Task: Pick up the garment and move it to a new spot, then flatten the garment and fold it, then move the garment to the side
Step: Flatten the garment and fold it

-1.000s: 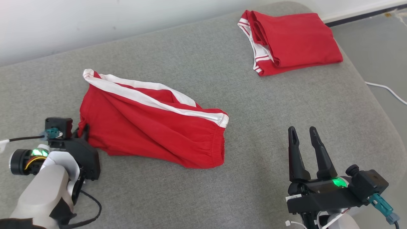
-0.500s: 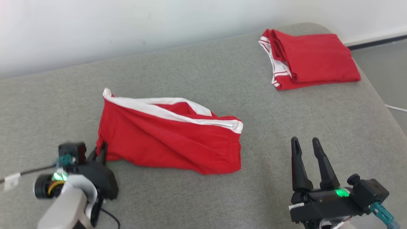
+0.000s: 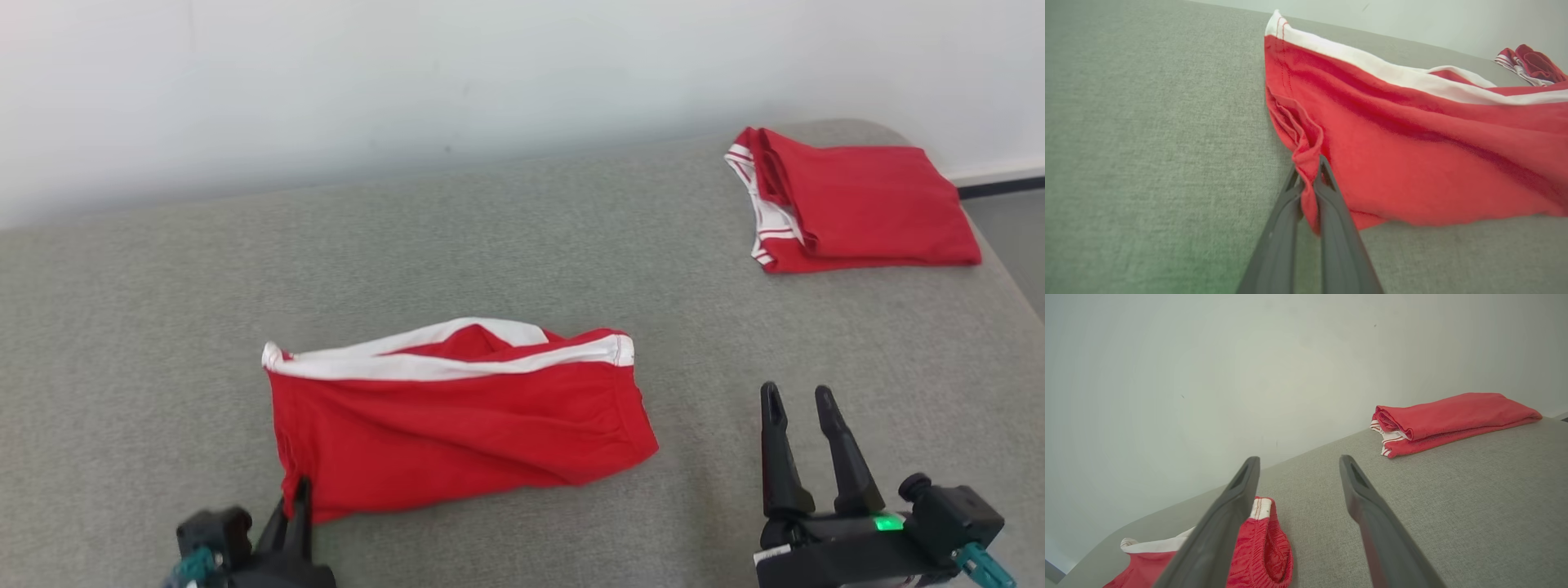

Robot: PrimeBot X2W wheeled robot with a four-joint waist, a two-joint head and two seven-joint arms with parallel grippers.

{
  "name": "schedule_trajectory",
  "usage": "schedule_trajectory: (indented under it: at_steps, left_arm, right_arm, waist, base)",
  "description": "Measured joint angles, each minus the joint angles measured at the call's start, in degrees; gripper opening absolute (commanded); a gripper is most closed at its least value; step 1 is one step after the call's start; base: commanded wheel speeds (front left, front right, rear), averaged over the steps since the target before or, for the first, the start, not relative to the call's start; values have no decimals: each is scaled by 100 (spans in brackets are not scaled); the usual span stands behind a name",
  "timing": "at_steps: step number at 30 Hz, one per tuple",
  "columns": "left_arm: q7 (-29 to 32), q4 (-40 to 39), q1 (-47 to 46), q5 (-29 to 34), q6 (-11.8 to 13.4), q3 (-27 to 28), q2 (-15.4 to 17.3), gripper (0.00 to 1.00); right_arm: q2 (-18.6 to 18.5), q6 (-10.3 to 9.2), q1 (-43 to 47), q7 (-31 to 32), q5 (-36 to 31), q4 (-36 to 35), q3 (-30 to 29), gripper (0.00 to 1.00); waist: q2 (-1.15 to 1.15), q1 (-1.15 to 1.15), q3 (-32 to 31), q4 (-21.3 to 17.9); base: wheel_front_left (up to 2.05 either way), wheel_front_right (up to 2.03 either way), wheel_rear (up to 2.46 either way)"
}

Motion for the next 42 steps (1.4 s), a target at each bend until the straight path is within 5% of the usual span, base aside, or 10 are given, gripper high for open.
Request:
schedule_trajectory:
  at_steps: [5, 6, 7, 8, 18, 25, 36, 42]
  left_arm:
    - [0, -514, 478, 48, 132, 107, -7, 0]
    - [0, -601, 517, 71, 138, 147, -14, 16]
    - [0, -681, 545, 165, 138, 141, 3, 68]
    - [0, -782, 599, 301, 151, 158, 4, 100]
    - [0, -2384, 1360, 1629, 323, 1388, -292, 100]
    - [-1, -3266, 1809, 2668, 144, 2216, -642, 100]
    - [0, -3164, 2224, 3205, -276, 2800, -971, 100]
    - [0, -3056, 2175, 3250, -424, 2841, -1055, 100]
  right_arm:
    - [1, 0, 97, 1, -73, 149, 10, 100]
    - [2, 0, 97, 1, -83, 154, 12, 100]
    - [1, 0, 97, 1, -85, 167, 13, 100]
    - [1, 0, 101, 0, -87, 176, 18, 100]
    - [2, 0, 100, 0, -140, 194, -104, 100]
    - [1, 0, 101, 1, -191, 193, -188, 100]
    - [0, 0, 238, 0, -423, 396, -126, 100]
    - [-23, 0, -125, 1, -790, 1121, 265, 100]
  waist:
    - [0, 0, -67, 156]
    - [1, 0, -80, 179]
    - [1, 0, -95, 196]
    - [0, 0, -108, 211]
    - [1, 0, -138, 326]
    - [0, 1, -151, 415]
    - [1, 1, -220, 602]
    - [1, 1, -218, 766]
  base:
    - [0, 0, 0]
    - [0, 0, 0]
    - [0, 0, 0]
    - [0, 0, 0]
    - [0, 0, 0]
    - [0, 0, 0]
    - [0, 0, 0]
    - [0, 0, 0]
